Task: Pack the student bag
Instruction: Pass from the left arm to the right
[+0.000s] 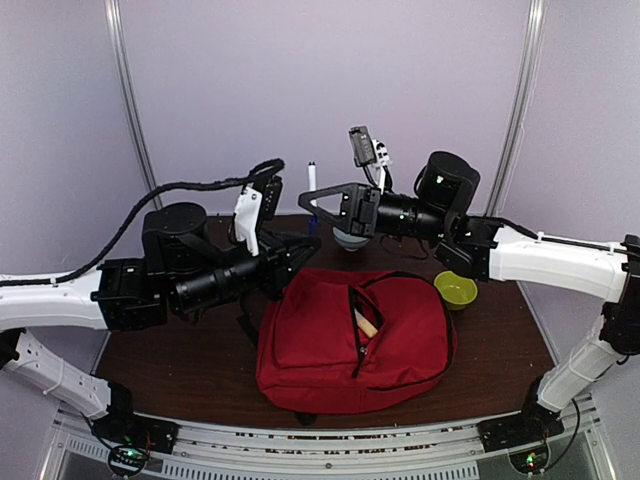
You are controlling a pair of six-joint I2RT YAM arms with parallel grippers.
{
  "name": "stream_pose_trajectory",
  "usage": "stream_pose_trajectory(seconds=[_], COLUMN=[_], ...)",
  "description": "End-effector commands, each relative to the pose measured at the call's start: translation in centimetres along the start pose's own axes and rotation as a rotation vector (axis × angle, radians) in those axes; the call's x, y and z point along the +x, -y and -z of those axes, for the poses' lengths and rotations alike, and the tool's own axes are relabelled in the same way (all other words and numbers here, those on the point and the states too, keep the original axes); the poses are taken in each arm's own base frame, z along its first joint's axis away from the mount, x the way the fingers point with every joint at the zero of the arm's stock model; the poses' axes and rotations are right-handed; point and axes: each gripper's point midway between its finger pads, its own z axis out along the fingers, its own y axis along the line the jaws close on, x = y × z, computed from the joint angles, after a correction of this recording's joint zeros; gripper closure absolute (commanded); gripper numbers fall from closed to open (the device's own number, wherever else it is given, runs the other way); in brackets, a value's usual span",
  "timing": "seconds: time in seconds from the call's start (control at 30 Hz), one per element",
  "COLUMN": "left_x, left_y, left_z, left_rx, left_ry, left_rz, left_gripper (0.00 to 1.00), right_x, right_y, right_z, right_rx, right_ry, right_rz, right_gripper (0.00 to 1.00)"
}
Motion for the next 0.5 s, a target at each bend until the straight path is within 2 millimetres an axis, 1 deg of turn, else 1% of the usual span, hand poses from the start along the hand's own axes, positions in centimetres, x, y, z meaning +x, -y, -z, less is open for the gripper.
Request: stream_pose_trajectory(seconds=[0.0, 0.03, 0.1, 0.13, 0.2, 0.23, 0.3, 0.37, 0.4, 0.43, 0.47], left_x=[-1.7, -1.7, -1.7, -1.6, -1.4, -1.0, -0.1, 1.6, 2.8, 4.1, 5.8], left_y=[0.9, 0.8, 0.8, 0.6, -0.2, -0.8, -2.3, -3.7, -4.7, -6.0, -7.4], left_z=[0.1, 0.1, 0.1, 0.0, 0.0, 0.0, 0.1, 0.1, 0.1, 0.0, -0.1], left_rx=[0.031, 0.029, 0.024, 0.017, -0.031, -0.067, -0.15, -0.208, -0.235, -0.272, -0.298], left_ry=[0.052, 0.051, 0.051, 0.047, 0.035, 0.018, -0.017, -0.084, -0.126, -0.174, -0.234], left_rz=[0.002, 0.002, 0.005, 0.004, 0.01, 0.008, -0.001, -0.031, -0.023, 0.018, 0.076], left_gripper=[1.0, 1.0, 1.0, 0.77, 0.1, 0.03, 0.02, 0.02, 0.02, 0.02, 0.02], right_x=[-1.2, -1.2, -1.3, -1.2, -1.0, -0.8, -0.4, 0.6, 1.4, 2.2, 3.5], right_y=[-0.5, -0.5, -0.4, -0.1, 0.8, 1.3, 3.2, 5.6, 6.8, 8.0, 9.3], right_z=[0.1, 0.2, 0.6, 0.7, 1.2, 1.6, 2.8, 4.6, 5.6, 6.6, 7.6], right_rx=[0.005, 0.01, 0.032, 0.054, 0.11, 0.141, 0.209, 0.278, 0.316, 0.361, 0.416], right_ry=[0.026, 0.028, 0.032, 0.027, 0.014, 0.009, -0.002, -0.018, -0.029, -0.042, -0.067], right_rz=[0.027, 0.026, 0.025, 0.021, 0.008, -0.004, -0.044, -0.11, -0.142, -0.167, -0.19], right_gripper=[0.93, 0.98, 1.0, 1.0, 1.0, 1.0, 1.0, 1.0, 1.0, 1.0, 1.0])
